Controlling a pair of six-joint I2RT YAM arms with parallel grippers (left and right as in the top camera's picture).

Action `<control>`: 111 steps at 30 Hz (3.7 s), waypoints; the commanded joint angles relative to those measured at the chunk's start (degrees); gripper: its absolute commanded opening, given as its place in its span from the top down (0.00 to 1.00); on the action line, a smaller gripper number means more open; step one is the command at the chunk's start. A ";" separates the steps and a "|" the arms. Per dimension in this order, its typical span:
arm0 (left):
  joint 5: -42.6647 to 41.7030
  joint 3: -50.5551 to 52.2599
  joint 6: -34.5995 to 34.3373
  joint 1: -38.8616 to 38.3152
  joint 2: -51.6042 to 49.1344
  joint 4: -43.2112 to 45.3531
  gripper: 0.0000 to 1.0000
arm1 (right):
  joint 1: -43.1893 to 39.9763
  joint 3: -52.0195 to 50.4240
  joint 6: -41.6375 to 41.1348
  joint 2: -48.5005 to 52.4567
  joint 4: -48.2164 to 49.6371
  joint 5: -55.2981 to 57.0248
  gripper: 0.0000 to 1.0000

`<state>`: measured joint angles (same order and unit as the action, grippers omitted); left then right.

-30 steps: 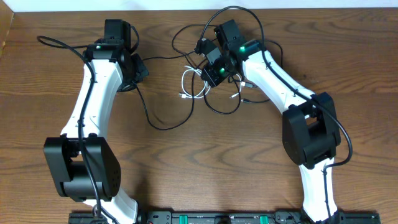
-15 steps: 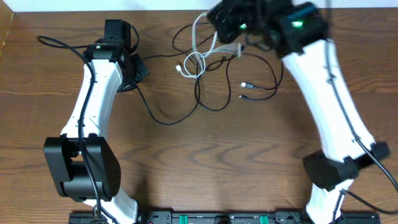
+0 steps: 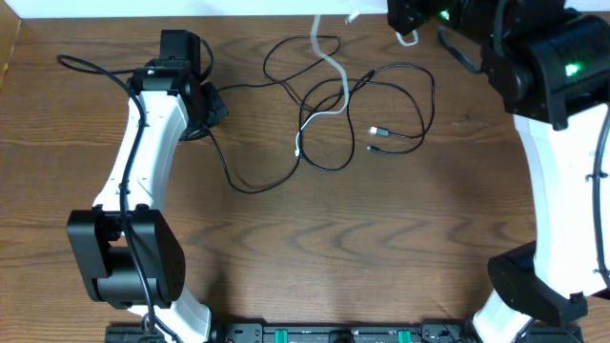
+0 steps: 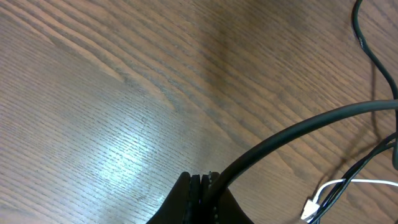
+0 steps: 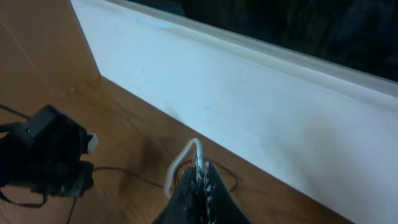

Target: Untangle cables

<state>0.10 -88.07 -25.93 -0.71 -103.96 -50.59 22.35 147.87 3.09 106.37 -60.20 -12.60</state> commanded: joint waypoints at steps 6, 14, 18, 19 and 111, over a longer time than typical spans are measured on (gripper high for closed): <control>0.13 -0.66 -0.74 0.00 -0.09 -0.13 0.92 | -0.74 0.76 -4.55 4.02 -14.14 3.67 0.99; 0.35 -0.66 -0.74 0.00 -0.09 -0.13 0.92 | -0.46 0.76 -4.72 16.00 -23.12 3.26 0.99; 0.35 -0.66 -0.74 0.00 -0.09 -0.13 0.92 | -0.44 0.76 -4.11 23.58 -25.14 3.21 0.99; 0.35 -0.66 -0.74 0.00 -0.09 -0.11 0.92 | -0.35 0.76 -3.10 26.47 -25.62 2.78 0.99; 0.52 -0.66 -0.74 0.00 -0.09 0.52 0.92 | -0.11 -0.09 -9.60 2.01 -12.09 15.17 0.99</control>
<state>0.12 -88.07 -25.93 -0.71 -103.96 -50.04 22.85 147.68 -7.14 108.18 -71.96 2.07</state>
